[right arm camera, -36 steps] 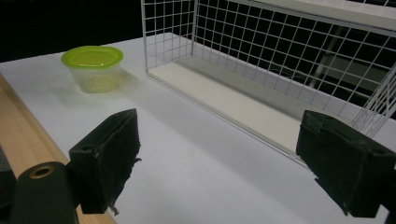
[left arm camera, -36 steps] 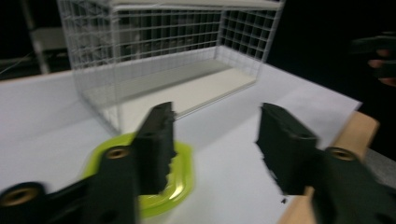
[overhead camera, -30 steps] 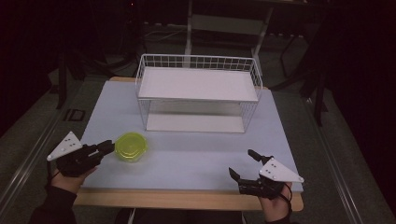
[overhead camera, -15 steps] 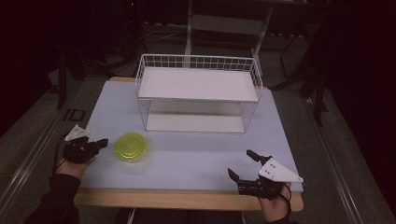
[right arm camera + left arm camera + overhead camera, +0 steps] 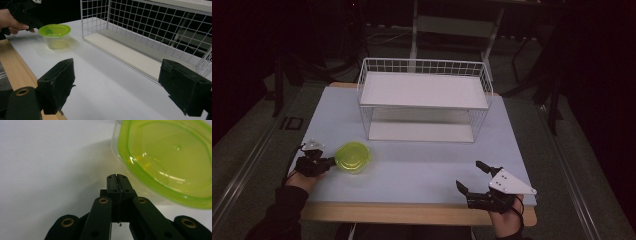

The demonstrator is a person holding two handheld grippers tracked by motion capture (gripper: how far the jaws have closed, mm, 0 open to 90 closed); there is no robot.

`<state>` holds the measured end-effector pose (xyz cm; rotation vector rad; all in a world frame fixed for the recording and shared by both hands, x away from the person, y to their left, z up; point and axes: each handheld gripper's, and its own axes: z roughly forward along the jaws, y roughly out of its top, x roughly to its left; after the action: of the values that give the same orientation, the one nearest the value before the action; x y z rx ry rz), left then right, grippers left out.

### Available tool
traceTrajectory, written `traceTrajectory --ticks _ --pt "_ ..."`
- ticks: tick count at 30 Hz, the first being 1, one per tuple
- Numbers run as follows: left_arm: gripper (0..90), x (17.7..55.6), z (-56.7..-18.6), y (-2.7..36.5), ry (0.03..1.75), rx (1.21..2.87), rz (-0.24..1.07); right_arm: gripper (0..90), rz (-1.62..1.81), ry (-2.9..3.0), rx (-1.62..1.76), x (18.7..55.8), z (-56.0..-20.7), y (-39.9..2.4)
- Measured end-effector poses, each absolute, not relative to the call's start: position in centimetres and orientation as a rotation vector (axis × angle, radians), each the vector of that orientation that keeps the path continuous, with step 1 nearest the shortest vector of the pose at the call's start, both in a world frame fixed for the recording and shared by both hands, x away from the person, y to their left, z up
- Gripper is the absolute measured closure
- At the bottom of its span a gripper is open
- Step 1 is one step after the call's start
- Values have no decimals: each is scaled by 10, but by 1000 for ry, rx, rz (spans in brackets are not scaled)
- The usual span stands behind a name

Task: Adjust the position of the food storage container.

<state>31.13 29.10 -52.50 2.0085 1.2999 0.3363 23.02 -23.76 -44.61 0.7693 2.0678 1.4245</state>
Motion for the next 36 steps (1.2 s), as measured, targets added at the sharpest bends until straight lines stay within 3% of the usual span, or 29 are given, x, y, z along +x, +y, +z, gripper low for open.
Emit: traceTrajectory --ticks 13,23,36 --pt "900 305 -526 261 1162 2085 211 134 1420 2068 777 231 -446 -239" --pt "900 318 -525 264 1266 2009 250 134 1414 2069 772 231 -447 -238" --pt "900 318 -528 234 1216 2049 168 134 1410 2072 768 231 -446 -238"
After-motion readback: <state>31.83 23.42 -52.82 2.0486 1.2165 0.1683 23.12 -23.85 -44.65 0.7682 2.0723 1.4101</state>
